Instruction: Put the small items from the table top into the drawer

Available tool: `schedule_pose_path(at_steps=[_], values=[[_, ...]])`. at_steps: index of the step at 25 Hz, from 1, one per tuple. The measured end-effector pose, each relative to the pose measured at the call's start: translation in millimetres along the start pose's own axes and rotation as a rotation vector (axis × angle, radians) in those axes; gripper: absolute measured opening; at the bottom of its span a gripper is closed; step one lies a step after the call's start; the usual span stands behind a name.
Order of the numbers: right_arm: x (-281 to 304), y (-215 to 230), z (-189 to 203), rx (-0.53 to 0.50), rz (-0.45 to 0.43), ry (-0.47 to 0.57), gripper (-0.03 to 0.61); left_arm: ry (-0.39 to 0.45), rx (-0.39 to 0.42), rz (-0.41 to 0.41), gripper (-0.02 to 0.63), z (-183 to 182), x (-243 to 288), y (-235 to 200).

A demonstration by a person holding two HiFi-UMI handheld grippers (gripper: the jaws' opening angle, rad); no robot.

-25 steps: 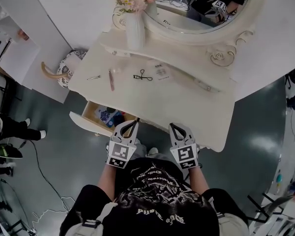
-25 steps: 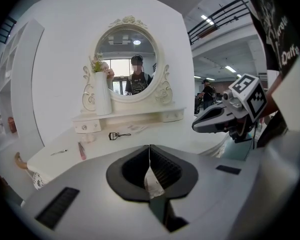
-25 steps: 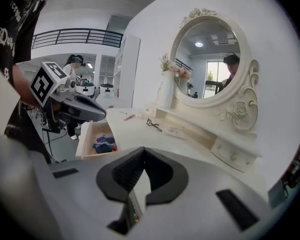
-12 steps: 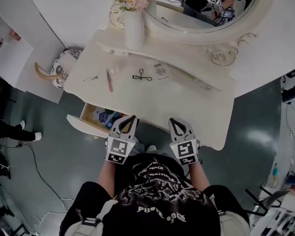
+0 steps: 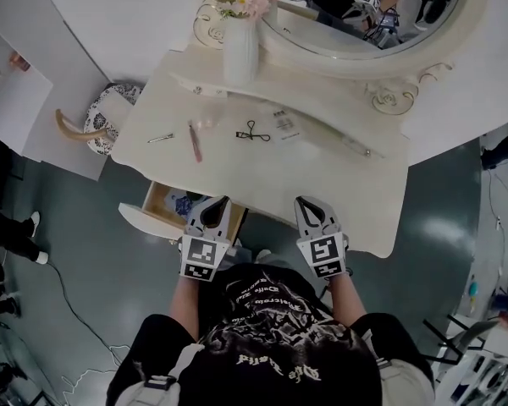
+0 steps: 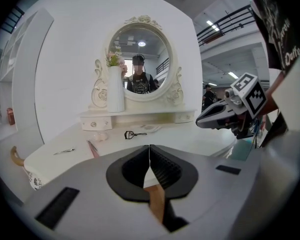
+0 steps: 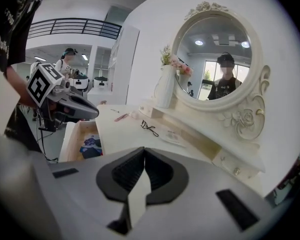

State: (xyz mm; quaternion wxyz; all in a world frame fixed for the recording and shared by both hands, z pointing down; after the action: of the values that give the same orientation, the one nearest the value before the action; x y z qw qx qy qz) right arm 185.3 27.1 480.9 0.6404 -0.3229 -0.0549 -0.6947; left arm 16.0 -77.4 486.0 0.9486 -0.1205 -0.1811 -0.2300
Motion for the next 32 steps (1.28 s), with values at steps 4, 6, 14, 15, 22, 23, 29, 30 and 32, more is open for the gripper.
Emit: schedule_pose_path(at_steps=[4, 6, 14, 15, 22, 23, 29, 30, 32], values=[[11.9, -0.5, -9.5, 0.016, 0.012, -0.002, 0.011, 0.001, 0.001, 0.007, 0.017, 0.2, -2.6, -14.8], [16.2, 0.5, -14.4, 0.053, 0.020, 0.011, 0.011, 0.001, 0.006, 0.016, 0.017, 0.1, -3.8, -19.2], [27.3, 7.1, -16.4, 0.128, 0.010, -0.003, 0.012, -0.022, -0.004, 0.005, 0.017, 6.3, -9.8, -32.7], [28.6, 8.0, -16.4, 0.119, 0.011, -0.007, 0.012, -0.025, -0.006, 0.001, 0.017, 7.1, -9.8, -34.1], [40.3, 17.9, -20.3, 0.052, -0.009, -0.025, 0.028, -0.041, -0.034, -0.033, 0.017, 8.1, -8.1, -34.5], [42.3, 19.9, -20.6, 0.044, -0.014, -0.028, 0.053, -0.041, -0.035, -0.037, 0.017, 7.0, -7.7, -34.0], [53.5, 22.4, -18.3, 0.018, -0.065, -0.036, 0.131, -0.016, -0.131, -0.069, 0.017, 0.9, -11.7, -39.2], [57.0, 25.9, -18.4, 0.018, -0.067, -0.033, 0.137, -0.018, -0.135, -0.084, 0.017, 0.8, -12.1, -40.6], [65.4, 34.3, -20.7, 0.013, -0.066, -0.025, 0.154, -0.034, -0.124, -0.121, 0.017, 4.0, -13.9, -44.2]])
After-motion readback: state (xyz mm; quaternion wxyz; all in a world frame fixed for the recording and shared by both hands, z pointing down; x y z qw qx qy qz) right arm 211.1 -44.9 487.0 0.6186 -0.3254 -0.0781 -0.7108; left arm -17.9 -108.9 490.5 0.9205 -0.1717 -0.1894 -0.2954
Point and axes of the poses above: the fingertips, and each gripper's own axes: x forward along the fingers, y to its right, z out of its underside, the point moved 4 cm from there along -x, backward along the fingers, and after that the axes turned 10 degrees about -x, right-handed, at the moved point
